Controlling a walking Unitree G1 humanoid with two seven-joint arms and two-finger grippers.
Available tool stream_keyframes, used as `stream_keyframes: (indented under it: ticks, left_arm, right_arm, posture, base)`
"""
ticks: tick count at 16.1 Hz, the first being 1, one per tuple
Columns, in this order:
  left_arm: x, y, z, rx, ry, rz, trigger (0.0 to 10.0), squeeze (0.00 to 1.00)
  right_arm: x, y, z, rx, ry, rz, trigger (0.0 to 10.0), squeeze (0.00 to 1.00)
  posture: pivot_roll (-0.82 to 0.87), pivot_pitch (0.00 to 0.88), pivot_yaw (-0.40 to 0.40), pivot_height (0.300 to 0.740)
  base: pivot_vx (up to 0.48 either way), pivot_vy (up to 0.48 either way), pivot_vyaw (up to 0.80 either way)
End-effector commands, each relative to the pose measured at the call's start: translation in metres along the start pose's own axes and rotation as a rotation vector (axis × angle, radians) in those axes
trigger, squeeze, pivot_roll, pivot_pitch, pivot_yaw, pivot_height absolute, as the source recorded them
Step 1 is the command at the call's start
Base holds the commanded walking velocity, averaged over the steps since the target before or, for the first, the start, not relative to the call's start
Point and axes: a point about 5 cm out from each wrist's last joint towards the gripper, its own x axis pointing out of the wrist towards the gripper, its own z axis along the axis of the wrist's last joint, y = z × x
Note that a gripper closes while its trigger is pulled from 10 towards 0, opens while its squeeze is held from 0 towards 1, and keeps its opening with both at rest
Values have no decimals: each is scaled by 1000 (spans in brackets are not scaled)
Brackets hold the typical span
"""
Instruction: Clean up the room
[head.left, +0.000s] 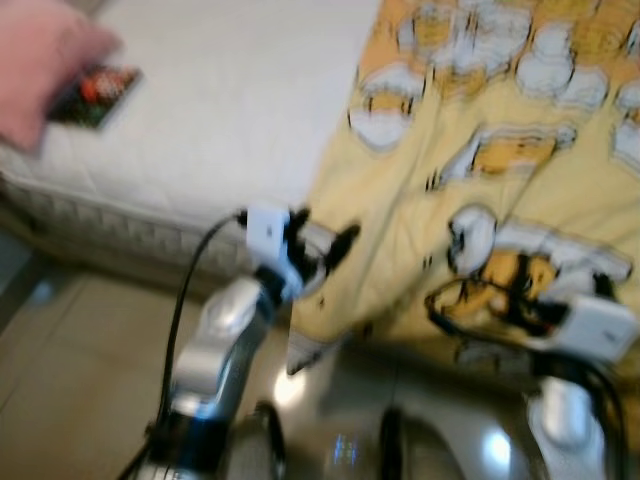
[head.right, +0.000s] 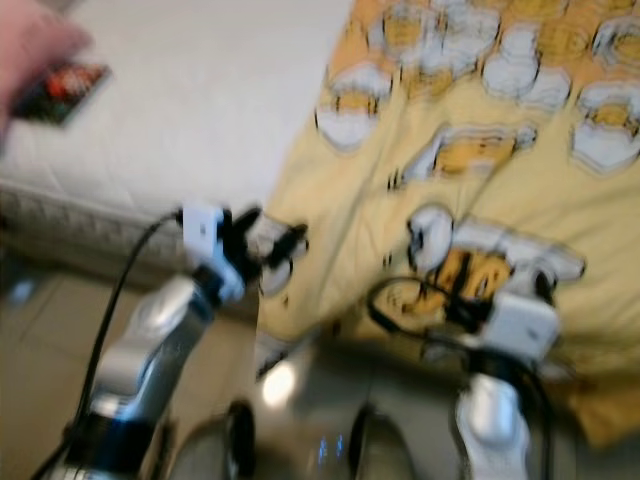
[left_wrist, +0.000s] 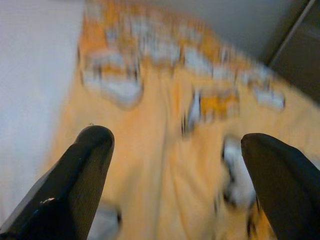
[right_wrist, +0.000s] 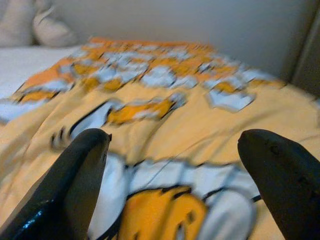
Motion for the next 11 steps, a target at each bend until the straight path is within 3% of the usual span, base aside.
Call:
stream_keyframes:
  ticks: [1, 4, 7, 9, 10, 11]
  left_arm:
    - [-3, 8, -5, 42, 20, 23, 10000, 0]
    - [9, 8, -15, 62, 41, -31, 10000, 0]
    - [17, 10, -18, 64, 40, -33, 10000, 0]
    - [14, 29, -22, 65, 63, 117, 10000, 0]
    - [3, 54, -26, 78, 87, 314, 10000, 0]
    - [-9, 70, -29, 68, 109, 436, 10000, 0]
  right_arm:
    - [-3, -5, 0, -22, 25, -6, 10000, 0]
    - [8, -6, -4, -49, 79, 35, 10000, 0]
    - [20, 4, -2, -69, 81, 68, 10000, 0]
    - [21, 8, -5, -76, 96, 83, 10000, 0]
    - [18, 9, -7, -69, 112, 83, 10000, 0]
    - [14, 7, -9, -55, 122, 79, 10000, 0]
  posture:
    - [-98, 19, 48, 739]
    - [-95, 0, 41, 739]
    - [-87, 0, 39, 739]
    - [-83, 0, 40, 739]
    - [-76, 0, 42, 739]
    - [-72, 0, 45, 739]
  base:
    - [0, 0, 0]
    - [0, 0, -156]
    - [0, 480, -800]
    - [0, 480, -800]
    - [0, 480, 0]
    - [0, 0, 0]
